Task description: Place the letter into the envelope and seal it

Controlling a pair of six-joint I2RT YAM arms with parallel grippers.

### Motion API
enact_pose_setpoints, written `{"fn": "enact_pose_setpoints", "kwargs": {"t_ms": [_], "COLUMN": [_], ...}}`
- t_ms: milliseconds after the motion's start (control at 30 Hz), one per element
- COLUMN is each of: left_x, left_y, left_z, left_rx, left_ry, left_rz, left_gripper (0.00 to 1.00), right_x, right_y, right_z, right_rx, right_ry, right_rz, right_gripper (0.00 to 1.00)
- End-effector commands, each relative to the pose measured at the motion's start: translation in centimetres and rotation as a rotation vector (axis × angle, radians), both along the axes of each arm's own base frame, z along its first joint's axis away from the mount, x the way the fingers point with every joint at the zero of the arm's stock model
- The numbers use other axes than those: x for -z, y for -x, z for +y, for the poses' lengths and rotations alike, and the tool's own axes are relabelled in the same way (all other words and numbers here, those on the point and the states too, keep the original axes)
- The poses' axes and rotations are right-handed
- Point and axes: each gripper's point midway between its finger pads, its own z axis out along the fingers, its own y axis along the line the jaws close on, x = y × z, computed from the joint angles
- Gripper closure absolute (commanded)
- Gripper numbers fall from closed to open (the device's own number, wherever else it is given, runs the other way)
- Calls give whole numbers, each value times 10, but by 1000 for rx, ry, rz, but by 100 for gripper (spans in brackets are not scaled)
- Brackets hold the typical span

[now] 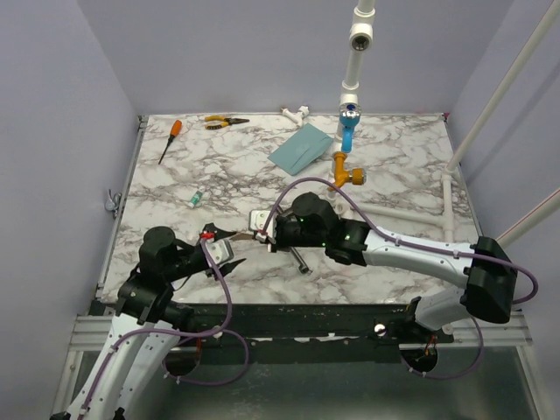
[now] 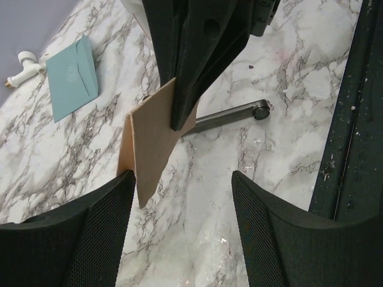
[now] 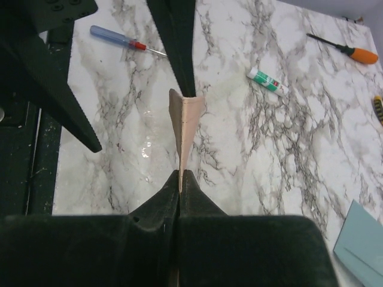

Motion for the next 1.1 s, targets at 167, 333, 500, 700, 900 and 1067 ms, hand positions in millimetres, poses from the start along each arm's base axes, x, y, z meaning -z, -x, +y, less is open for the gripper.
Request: {"fn": "enact_pose_setpoints", "kwargs": {"t_ms": [167,333,500,700,900,1067], "left_x": [-1,-6,-6,-16,-45,-46], "left_y": [5,7,6,10,8,8], "left_z": [-3,-4,-6,-11,-3,-4], "left_rx": [28,37,51,97,56,76], "left_ry": [11,27,17,36,34,15], "left_rz": [-27,-16,-27,-35,-169,-185], "left_gripper": [33,33,33,28,1,1], "right_x": [-3,-7,-17,-24,-10,-9], "right_y": [24,31,33,34,30,26], "right_z": [16,19,18,22,6,1], "right_rx": [-257,-320,-334,-366,-329,-285], "right_ry": [8,11,-19,-32,33,26], "right_rz": [-117,-126,-168,-203,-252,-256], "right_gripper": [99,99,99,100,99,99]}}
